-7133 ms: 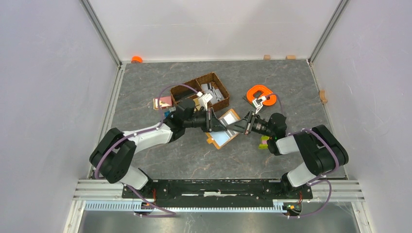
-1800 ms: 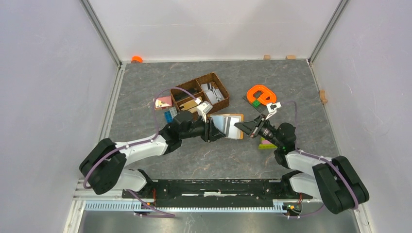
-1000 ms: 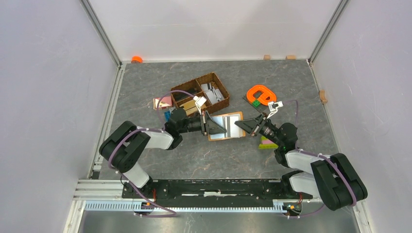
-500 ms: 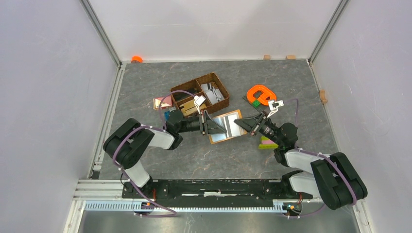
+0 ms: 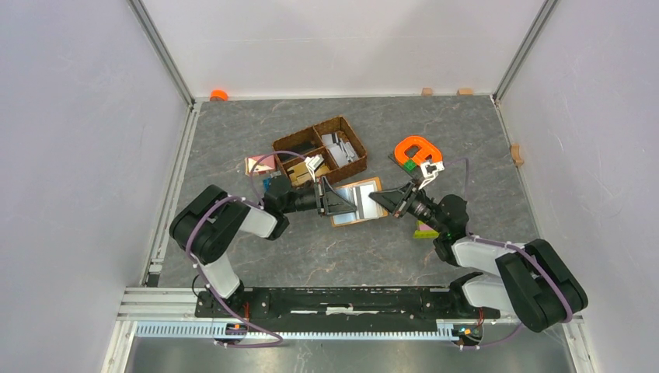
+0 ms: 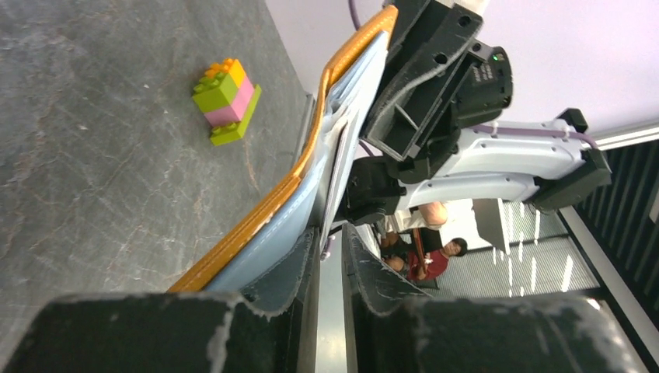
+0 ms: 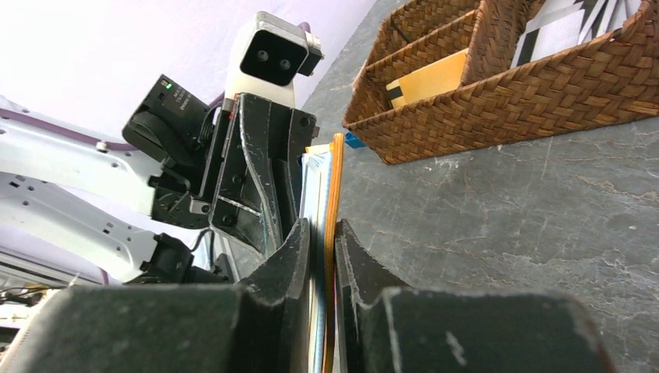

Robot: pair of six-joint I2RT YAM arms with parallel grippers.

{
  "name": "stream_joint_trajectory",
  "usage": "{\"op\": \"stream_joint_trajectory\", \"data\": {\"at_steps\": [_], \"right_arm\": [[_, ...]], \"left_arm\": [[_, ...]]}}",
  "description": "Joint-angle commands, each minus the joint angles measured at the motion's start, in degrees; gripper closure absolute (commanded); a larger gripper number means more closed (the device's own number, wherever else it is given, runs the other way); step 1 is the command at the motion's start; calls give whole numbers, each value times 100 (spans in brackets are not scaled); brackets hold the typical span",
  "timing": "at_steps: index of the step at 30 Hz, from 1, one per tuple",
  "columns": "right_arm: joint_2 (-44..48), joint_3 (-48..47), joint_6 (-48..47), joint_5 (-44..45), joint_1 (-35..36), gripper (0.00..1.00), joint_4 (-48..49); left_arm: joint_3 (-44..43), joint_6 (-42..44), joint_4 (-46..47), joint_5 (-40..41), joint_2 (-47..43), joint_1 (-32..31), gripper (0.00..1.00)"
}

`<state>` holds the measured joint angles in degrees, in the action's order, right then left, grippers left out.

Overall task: Take the credit cards out of the card holder
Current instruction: Remove the credit card from the card holder.

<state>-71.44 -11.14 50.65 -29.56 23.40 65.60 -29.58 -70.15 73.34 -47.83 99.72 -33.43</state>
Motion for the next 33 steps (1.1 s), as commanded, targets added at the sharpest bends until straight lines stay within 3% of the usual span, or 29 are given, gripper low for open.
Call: {"op": "stream_joint_trajectory", "data": {"at_steps": [1, 5, 12, 21, 33], "right_arm": [[133, -119, -525, -160, 187, 100, -834], [258, -176, -770, 103, 205, 100, -1289], [254, -204, -858, 254, 208, 100, -1473], [71, -145, -598, -23, 289, 100, -910], [18, -143, -451, -185, 447, 100, -496]], "left_arm": [[-71, 511, -387, 603, -529, 38, 79], [2, 726, -560, 706, -824, 38, 81], [121, 44, 1089, 434, -657, 4, 84], [-29, -40, 1058, 300, -482, -94, 79], [-93, 232, 343, 533, -278, -106, 80]]}}
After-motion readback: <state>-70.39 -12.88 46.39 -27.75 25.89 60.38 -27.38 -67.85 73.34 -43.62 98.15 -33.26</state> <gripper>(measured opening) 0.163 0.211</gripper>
